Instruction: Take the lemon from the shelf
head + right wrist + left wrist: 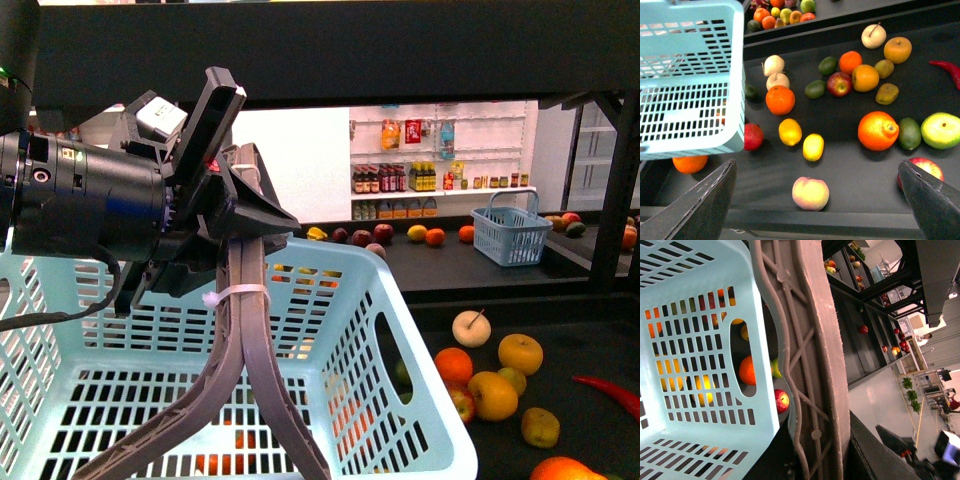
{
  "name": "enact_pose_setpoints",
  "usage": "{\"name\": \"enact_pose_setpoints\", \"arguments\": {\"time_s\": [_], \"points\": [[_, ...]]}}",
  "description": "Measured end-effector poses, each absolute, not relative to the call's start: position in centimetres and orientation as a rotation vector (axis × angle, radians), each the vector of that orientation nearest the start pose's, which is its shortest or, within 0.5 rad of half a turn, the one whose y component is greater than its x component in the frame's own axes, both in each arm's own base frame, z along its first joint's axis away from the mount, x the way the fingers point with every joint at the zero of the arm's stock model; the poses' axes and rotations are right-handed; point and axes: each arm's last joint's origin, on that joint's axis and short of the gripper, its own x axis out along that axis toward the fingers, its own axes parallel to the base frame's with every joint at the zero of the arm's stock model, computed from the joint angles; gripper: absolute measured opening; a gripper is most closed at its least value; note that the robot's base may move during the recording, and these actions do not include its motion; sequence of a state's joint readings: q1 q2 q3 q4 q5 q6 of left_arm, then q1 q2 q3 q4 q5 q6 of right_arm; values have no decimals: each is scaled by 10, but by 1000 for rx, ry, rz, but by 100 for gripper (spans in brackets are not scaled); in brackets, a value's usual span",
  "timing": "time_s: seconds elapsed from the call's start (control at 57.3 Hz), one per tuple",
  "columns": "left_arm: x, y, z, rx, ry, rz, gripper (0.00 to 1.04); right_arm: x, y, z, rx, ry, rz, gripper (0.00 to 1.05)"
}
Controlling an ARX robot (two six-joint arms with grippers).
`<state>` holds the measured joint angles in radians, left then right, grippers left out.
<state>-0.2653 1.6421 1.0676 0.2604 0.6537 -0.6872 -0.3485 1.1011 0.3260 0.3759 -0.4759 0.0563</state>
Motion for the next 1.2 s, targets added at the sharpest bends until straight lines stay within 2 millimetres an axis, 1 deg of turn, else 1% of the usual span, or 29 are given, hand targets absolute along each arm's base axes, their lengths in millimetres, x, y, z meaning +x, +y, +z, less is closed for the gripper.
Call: {"name": "enact_pose_setpoints", "arguments": {"time_s": [0.017,0.052,0.122,0.14,0.175,0.244,0.279,0.314,0.384,0.402,0.437,0.506,0.541,0.629,0.664,0.751,0.803,0.96,1.048,1.205], "points": [[346,-112,256,-695,621,-766,16,200,-60,173,216,373,112,97],[346,-112,256,-694,620,-765,16,216,-70,167,203,395,108,97],[346,-112,256,-693,620,-766,16,246,-84,143,171,463,112,97],[346,-112,256,-693,619,-765,16,250,-85,140,168,471,116,97],[346,-112,256,-692,619,-763,16,264,-89,126,158,498,145,97],[346,-112,256,-693,620,-765,16,283,-92,103,131,541,178,97],[346,-112,256,-693,621,-768,16,296,-90,87,101,575,201,97],[346,-112,256,-692,621,-769,16,305,-88,76,74,594,225,97],[346,-112,256,-693,621,-768,16,323,-76,51,8,632,294,97],[346,-112,256,-693,621,-768,16,325,-74,47,-1,638,304,97],[346,-112,256,-693,621,-768,16,335,-64,36,-32,653,344,97],[346,-112,256,-692,621,-768,16,347,-49,22,-84,663,405,97],[346,-112,256,-692,621,-768,16,355,-39,15,-119,663,434,97],[346,-112,256,-693,621,-767,16,368,-20,4,-197,642,477,97],[346,-112,256,-693,620,-766,16,372,-9,-2,-236,631,512,97],[346,-112,256,-692,620,-765,16,379,12,-15,-308,614,564,97],[346,-112,256,-692,620,-766,16,382,22,-21,-333,604,585,97],[346,-112,256,-693,621,-767,16,399,62,-49,-415,591,629,97],[346,-112,256,-692,620,-767,16,407,75,-57,-418,595,625,97],[346,-112,256,-692,620,-767,16,423,91,-65,-397,593,606,97]]}}
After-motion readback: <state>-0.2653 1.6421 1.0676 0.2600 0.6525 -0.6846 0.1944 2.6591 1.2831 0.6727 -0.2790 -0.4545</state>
